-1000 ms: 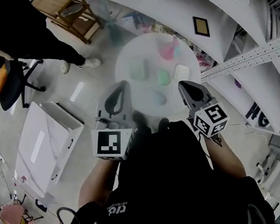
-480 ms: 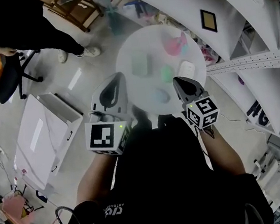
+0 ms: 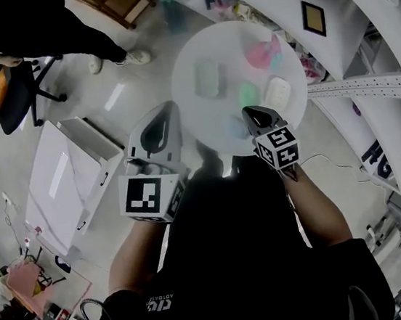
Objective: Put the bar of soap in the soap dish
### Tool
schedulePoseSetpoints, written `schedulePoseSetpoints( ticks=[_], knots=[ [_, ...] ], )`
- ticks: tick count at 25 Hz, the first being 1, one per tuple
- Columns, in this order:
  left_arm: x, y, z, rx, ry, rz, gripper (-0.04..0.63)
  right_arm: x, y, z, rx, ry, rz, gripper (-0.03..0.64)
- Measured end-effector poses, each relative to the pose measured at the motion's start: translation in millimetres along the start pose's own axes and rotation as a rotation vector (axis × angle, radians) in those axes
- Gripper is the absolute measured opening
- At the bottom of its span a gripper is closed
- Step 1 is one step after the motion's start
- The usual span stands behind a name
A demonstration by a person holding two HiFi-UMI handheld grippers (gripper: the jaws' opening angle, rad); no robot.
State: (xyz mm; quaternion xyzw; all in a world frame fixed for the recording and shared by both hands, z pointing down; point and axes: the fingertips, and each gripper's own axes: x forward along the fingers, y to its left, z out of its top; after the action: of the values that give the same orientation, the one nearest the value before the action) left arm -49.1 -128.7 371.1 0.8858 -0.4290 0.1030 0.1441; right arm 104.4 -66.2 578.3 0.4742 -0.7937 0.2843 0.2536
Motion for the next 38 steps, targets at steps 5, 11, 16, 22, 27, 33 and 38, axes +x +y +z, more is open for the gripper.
schedulePoseSetpoints(
  ticks=[5, 11, 16, 22, 27, 33, 38],
  knots=[
    [-2, 6, -4, -0.02, 0.026, 0.004, 0.0, 16, 0, -17, -0.005, 0.049, 0.01, 0.015],
    [-3, 15, -21, -0.034, 0.065, -0.005, 0.0, 31, 6, -34, -0.022, 0.101, 0.038, 0.015],
    [1, 25, -18, -0.044, 0.068, 0.013, 0.0, 43, 18, -54, -0.063, 0.165, 0.071, 0.071],
    [13, 34, -16, -0.052, 0.089, 0.011, 0.0, 56, 19, -79, -0.08, 0.241, 0.058, 0.203],
    [17, 33, -15, -0.052, 0.089, 0.009, 0.0, 63, 20, -102, -0.098, 0.331, 0.077, 0.299],
    [16, 30, -17, -0.063, 0.085, 0.005, 0.0, 69, 21, -123, -0.136, 0.442, 0.073, 0.316],
    [16, 29, -20, -0.071, 0.085, 0.007, 0.0, 71, 18, -129, -0.241, 0.493, 0.014, 0.314]
  ],
)
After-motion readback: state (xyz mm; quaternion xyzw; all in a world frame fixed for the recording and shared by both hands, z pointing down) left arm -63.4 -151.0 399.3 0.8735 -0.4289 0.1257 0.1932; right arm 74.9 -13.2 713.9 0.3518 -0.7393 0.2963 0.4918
